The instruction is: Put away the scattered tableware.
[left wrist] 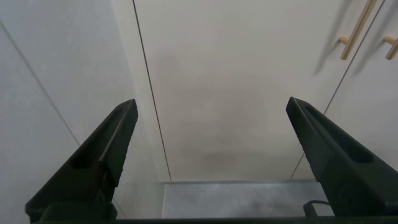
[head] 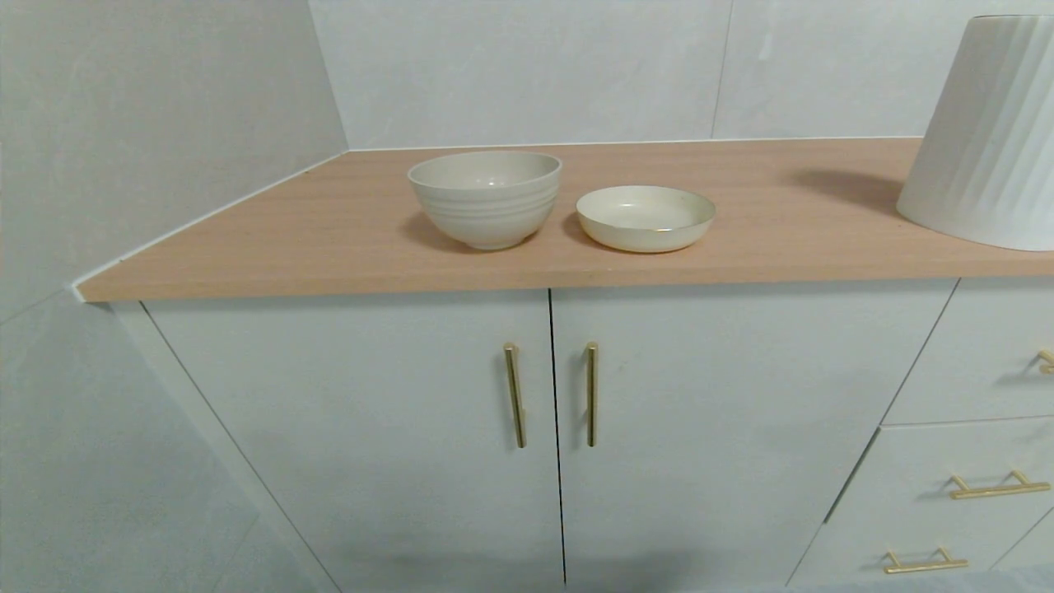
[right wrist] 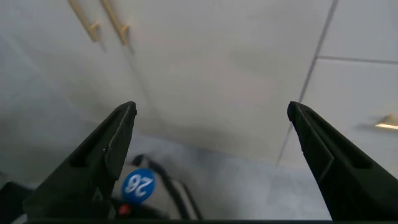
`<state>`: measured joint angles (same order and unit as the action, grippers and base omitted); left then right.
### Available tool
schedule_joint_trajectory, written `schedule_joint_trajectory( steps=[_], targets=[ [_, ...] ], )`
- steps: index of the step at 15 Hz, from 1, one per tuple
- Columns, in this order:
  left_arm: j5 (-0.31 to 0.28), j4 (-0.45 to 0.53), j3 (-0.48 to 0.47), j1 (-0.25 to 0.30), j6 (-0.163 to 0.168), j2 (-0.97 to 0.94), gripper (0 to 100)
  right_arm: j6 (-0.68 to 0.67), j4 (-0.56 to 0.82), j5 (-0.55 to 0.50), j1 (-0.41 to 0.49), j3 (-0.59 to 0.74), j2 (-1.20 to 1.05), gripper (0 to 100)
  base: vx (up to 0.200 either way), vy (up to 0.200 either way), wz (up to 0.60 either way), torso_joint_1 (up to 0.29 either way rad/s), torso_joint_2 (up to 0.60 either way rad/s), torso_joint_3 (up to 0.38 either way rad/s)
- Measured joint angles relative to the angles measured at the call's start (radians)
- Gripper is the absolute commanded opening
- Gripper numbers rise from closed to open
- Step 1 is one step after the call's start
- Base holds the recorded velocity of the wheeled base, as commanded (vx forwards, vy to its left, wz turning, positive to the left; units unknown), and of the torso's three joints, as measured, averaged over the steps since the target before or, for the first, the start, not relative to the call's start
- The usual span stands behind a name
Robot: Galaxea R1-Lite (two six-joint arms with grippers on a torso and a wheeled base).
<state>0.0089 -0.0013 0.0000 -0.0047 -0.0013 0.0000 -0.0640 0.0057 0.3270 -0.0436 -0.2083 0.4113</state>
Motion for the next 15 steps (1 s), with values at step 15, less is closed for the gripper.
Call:
schedule_joint_trajectory(
  steps=[15],
  targets=[
    [0.000,0.000,0.000,0.000,0.002,0.000,100,-0.023,-0.308,-0.021,-0.363,-0.226,0.680,100,0.000,0.000,0.00,0.000,0.00,0.000]
  ],
)
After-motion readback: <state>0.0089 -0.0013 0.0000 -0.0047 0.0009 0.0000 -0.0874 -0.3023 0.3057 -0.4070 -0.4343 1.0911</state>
